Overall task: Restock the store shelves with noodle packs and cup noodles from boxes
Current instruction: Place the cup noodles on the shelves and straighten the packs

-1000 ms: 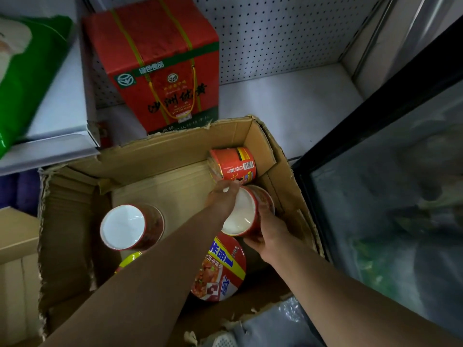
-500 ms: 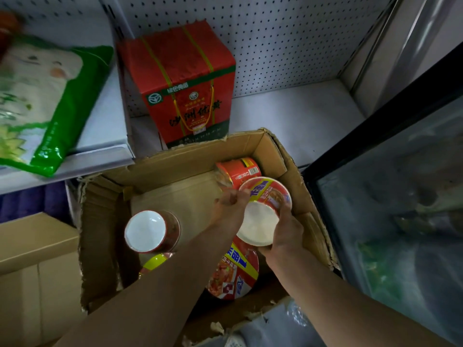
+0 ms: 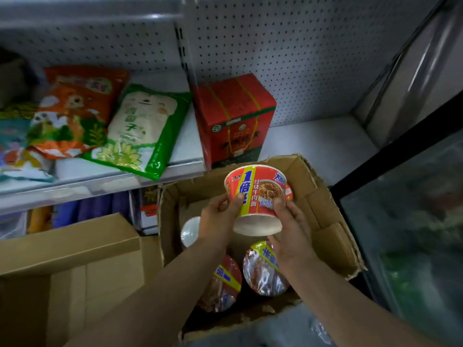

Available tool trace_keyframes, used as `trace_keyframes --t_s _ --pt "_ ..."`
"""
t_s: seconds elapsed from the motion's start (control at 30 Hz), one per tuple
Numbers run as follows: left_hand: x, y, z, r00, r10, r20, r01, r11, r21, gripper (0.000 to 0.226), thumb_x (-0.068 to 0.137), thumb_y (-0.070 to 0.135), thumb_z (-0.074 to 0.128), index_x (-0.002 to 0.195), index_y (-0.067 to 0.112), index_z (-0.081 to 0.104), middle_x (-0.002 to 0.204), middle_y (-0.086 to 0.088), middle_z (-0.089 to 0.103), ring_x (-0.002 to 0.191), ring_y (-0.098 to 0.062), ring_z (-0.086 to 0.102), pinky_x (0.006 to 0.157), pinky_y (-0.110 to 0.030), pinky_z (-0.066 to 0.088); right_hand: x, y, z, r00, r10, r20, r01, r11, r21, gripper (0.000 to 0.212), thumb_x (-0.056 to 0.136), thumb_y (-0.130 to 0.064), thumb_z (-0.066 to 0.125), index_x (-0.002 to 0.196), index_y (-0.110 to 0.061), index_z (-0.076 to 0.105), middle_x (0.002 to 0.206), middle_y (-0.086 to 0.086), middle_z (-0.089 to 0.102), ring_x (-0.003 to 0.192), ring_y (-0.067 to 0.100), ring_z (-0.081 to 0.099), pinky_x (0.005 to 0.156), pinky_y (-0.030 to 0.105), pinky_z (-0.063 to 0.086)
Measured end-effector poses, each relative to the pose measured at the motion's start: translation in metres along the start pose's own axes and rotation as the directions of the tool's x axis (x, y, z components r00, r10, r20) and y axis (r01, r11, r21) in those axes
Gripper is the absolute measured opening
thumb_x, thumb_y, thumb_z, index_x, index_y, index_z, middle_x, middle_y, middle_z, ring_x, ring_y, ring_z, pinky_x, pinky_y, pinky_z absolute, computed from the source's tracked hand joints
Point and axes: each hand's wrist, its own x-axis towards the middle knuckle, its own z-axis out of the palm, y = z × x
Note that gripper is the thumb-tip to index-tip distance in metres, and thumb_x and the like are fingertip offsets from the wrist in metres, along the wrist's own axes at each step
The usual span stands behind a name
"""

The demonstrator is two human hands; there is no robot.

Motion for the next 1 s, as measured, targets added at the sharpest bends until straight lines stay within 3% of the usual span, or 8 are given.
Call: trace_keyframes --t_s 0.17,0.27,0.37,0.6,0.67,0.73,0.9,1.0 --pt "-0.026 0.02 -0.047 0.999 0.041 -0.013 -0.042 0.992 -0.122 0.049 0.078 0.043 0.084 0.119 0.022 0.067 0.102 0.002 0.077 0.095 -0.017 0.074 0.091 -0.042 0.058 -0.044 0.002 0.033 0.992 -0.056 0.112 0.056 0.998 -0.003 0.056 0.082 -0.033 0.079 0.133 -0.029 0.058 0.125 0.002 0.07 0.11 0.022 0.07 0.097 0.043 0.056" --pt "-0.048 0.036 -0.084 0.998 0.069 -0.006 -0.069 0.983 -0.171 0.04 0.082 0.035 0.078 0.118 0.022 0.067 0.107 -0.001 0.075 0.093 -0.015 0.074 0.084 -0.035 0.059 -0.076 0.002 0.061 0.983 -0.093 0.158 0.095 0.996 0.0 0.051 0.085 -0.027 0.077 0.132 -0.024 0.059 0.121 0.004 0.071 0.105 0.02 0.073 0.088 0.037 0.059" --pt "-0.063 0.05 -0.123 0.997 0.08 0.016 -0.075 0.975 -0.211 0.05 0.077 0.04 0.08 0.121 0.025 0.064 0.113 -0.003 0.074 0.101 -0.021 0.073 0.091 -0.043 0.058 -0.104 0.006 0.09 0.974 -0.112 0.198 0.12 0.992 -0.029 0.055 0.085 -0.027 0.078 0.135 -0.023 0.057 0.125 0.005 0.07 0.107 0.022 0.072 0.093 0.044 0.058" --pt "-0.114 0.089 -0.214 0.989 0.097 -0.108 -0.122 0.958 -0.259 0.059 0.072 0.037 0.085 0.123 0.021 0.06 0.111 -0.005 0.074 0.094 -0.02 0.074 0.072 -0.033 0.058 -0.169 0.005 0.157 0.919 -0.103 0.38 0.163 0.978 -0.13 0.049 0.087 -0.024 0.076 0.133 -0.022 0.059 0.124 0.005 0.071 0.11 0.022 0.07 0.099 0.045 0.055" --pt "-0.132 0.1 -0.24 0.982 0.105 -0.158 -0.146 0.95 -0.275 0.067 0.065 0.043 0.086 0.123 0.02 0.061 0.108 -0.003 0.075 0.092 -0.017 0.074 0.071 -0.029 0.056 -0.191 0.004 0.178 0.885 -0.091 0.456 0.182 0.97 -0.159 0.047 0.089 -0.023 0.073 0.134 -0.022 0.058 0.123 0.003 0.071 0.106 0.017 0.072 0.09 0.037 0.058" --pt "-0.149 0.109 -0.262 0.976 0.111 -0.19 -0.163 0.944 -0.287 0.056 0.073 0.038 0.083 0.121 0.018 0.062 0.105 -0.002 0.076 0.085 -0.011 0.073 0.067 -0.025 0.053 -0.208 0.004 0.195 0.85 -0.075 0.521 0.198 0.962 -0.185 0.046 0.089 -0.025 0.073 0.133 -0.025 0.059 0.123 0.0 0.071 0.102 0.012 0.072 0.086 0.033 0.057" --pt "-0.196 0.131 -0.32 0.933 0.132 -0.333 -0.244 0.915 -0.322 0.093 0.05 0.05 0.091 0.13 0.014 0.059 0.113 -0.006 0.075 0.102 -0.022 0.071 0.096 -0.04 0.054 -0.255 0.006 0.243 0.731 -0.009 0.682 0.222 0.949 -0.225 0.048 0.087 -0.028 0.074 0.133 -0.026 0.059 0.118 -0.005 0.073 0.096 0.006 0.073 0.082 0.03 0.055" --pt "-0.227 0.142 -0.341 0.902 0.154 -0.403 -0.295 0.902 -0.315 0.095 0.053 0.053 0.093 0.132 0.013 0.059 0.112 -0.004 0.075 0.1 -0.018 0.074 0.092 -0.035 0.057 -0.281 0.003 0.264 0.644 0.023 0.765 0.247 0.94 -0.235 0.055 0.081 -0.033 0.077 0.133 -0.03 0.059 0.123 -0.003 0.071 0.104 0.011 0.072 0.087 0.034 0.056"
